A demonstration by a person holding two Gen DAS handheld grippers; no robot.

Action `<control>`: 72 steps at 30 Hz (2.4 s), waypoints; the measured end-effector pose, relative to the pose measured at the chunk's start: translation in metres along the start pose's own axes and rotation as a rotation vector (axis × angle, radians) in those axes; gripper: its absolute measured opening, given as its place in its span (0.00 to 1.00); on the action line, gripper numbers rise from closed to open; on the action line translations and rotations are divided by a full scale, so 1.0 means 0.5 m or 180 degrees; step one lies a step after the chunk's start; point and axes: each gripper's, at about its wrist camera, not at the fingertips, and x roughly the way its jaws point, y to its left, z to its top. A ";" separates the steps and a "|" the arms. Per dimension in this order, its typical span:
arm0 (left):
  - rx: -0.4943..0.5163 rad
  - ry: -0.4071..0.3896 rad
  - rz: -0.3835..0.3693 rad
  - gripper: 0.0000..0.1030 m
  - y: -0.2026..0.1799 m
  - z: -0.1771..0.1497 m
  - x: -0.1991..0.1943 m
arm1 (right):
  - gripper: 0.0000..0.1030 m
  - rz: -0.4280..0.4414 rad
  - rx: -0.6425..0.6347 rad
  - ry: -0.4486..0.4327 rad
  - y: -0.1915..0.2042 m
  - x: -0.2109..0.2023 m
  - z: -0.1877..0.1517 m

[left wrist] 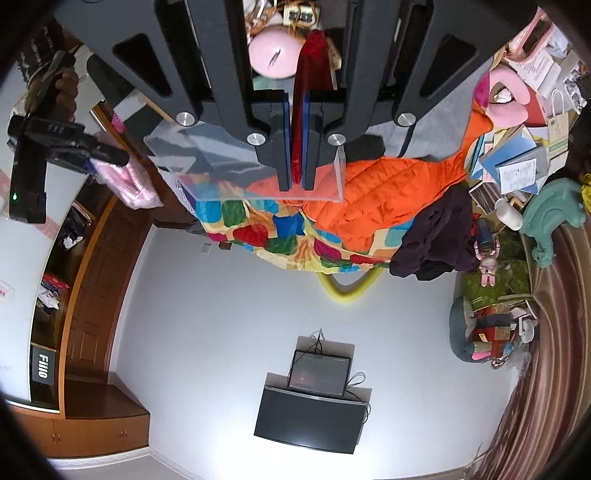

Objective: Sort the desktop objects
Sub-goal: 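Carry both items over the clear plastic box and open both tools to drop them in, then grasp the green glass bottle with the right tool while the left tool reaches the white drawstring pouch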

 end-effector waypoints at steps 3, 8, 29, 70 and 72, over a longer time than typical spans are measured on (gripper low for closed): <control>-0.0075 -0.0004 -0.0067 0.03 0.006 0.018 0.017 | 0.61 0.0021 -0.0019 0.0012 0.004 0.018 0.010; -0.0235 -0.0030 -0.0206 0.03 0.015 0.049 0.043 | 0.61 0.0049 -0.0022 0.0043 0.005 0.050 0.025; 0.0102 0.0616 -0.0007 0.03 -0.011 -0.039 0.254 | 0.61 0.0023 -0.0131 0.0481 0.000 0.176 0.017; 0.0169 0.0451 0.0039 0.79 -0.031 -0.054 0.092 | 0.85 -0.0282 -0.0744 0.0007 0.105 0.025 -0.023; 0.0187 0.0478 0.0088 0.79 -0.029 -0.068 0.081 | 0.85 -0.0319 -0.0800 -0.0020 0.109 0.016 -0.038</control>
